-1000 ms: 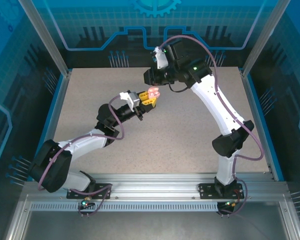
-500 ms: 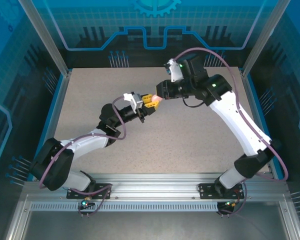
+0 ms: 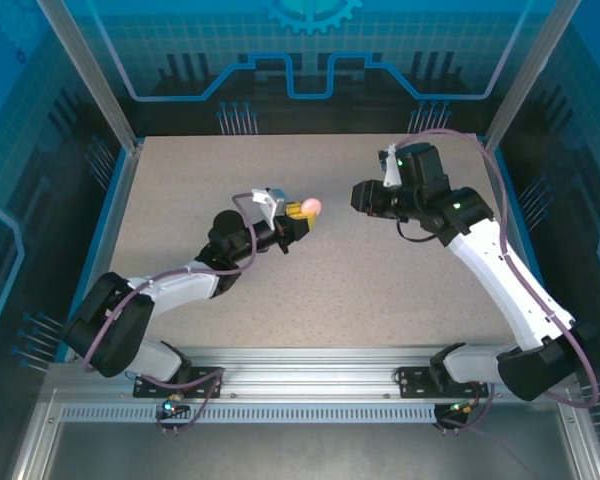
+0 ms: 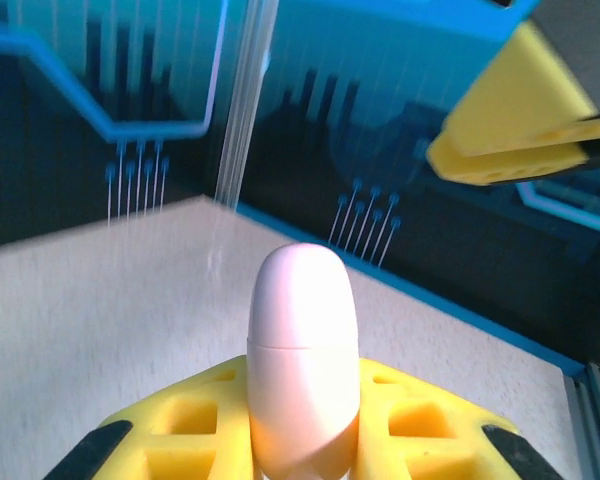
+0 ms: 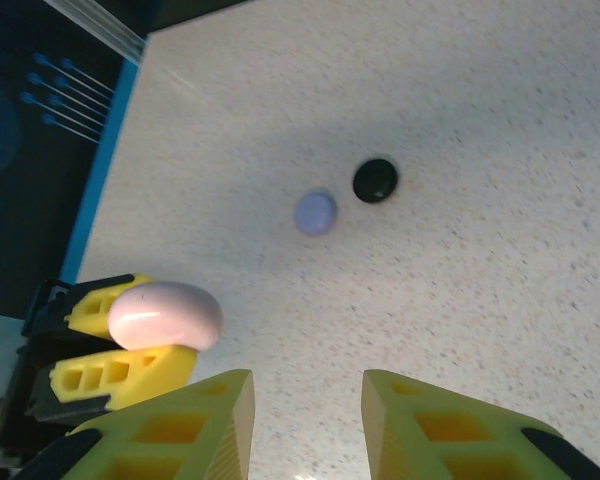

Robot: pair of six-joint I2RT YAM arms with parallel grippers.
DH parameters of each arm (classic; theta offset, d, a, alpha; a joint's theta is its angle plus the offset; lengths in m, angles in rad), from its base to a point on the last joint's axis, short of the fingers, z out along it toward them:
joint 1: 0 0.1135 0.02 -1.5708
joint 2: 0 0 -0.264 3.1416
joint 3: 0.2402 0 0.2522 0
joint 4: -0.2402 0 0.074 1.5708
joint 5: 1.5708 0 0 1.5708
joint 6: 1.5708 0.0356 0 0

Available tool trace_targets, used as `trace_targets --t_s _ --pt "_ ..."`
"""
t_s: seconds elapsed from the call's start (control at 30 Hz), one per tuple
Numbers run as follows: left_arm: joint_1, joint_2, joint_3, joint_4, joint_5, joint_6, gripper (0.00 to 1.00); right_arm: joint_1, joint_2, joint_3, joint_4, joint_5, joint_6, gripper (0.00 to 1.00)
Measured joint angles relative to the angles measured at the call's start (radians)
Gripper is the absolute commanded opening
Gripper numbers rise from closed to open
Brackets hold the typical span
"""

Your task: Insert the wireless bluetooth earbuds into the charging case

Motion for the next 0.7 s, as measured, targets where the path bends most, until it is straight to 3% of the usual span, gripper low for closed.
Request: trace_targets --t_s 0.3,0.7 --pt "-0.003 0.13 -0.003 -0.26 -0.031 -0.159 0.0 0.0 -0.023 -0.105 0.021 0.056 0.002 0.4" --pt "-0.003 0.32 0.024 -0.312 -0.03 -0.223 0.04 0.0 -0.053 -0.105 0.026 0.081 -0.002 0.41"
